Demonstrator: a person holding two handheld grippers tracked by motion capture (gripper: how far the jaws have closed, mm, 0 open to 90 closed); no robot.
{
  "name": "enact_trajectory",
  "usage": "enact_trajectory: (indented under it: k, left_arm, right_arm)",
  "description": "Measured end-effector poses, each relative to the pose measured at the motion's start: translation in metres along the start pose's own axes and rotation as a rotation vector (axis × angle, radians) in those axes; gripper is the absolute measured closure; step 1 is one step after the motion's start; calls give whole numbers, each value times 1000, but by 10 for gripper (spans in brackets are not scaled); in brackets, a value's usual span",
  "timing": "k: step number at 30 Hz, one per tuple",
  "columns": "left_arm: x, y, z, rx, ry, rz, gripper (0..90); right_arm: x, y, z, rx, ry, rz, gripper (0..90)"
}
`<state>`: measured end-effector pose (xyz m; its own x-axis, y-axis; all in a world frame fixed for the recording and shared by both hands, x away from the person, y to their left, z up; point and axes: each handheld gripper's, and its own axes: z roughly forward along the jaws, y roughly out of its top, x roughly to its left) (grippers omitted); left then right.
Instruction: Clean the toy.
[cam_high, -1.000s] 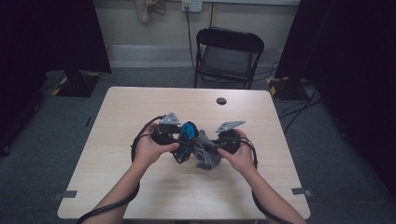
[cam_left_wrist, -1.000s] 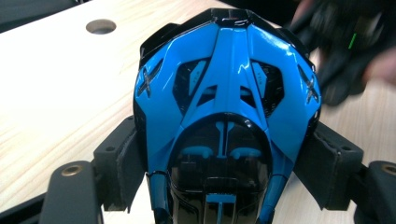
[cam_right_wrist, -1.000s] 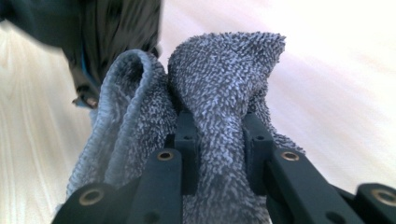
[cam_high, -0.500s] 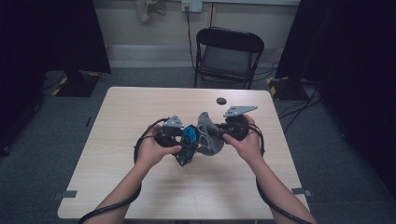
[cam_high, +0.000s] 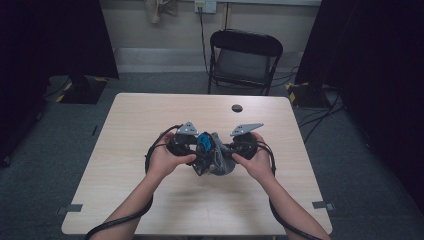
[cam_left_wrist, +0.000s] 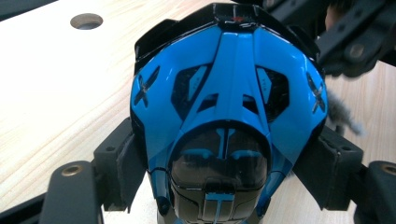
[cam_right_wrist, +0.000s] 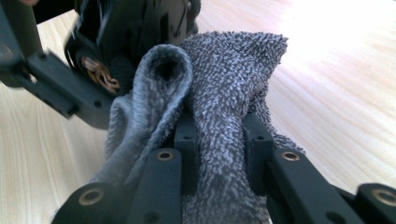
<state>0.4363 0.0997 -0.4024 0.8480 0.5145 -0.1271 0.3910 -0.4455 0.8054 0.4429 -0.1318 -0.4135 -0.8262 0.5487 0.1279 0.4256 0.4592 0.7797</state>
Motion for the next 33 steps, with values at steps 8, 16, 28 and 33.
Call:
enact_trajectory:
  k: [8,16,28,33]
  left_arm:
    - [-1,1,-2,-11,0,-6,247]
    - [1,2,-5,-25,7,-12,247]
    - [4,-4,-10,-18,16,-22,247]
    - [5,-9,-9,-8,18,-29,247]
  right_arm:
    - [3,-10,13,33,12,-1,729]
    - [6,-22,25,57,26,11,728]
    - [-4,-26,12,68,-5,10,726]
    - [-14,-14,-10,40,-44,5,726]
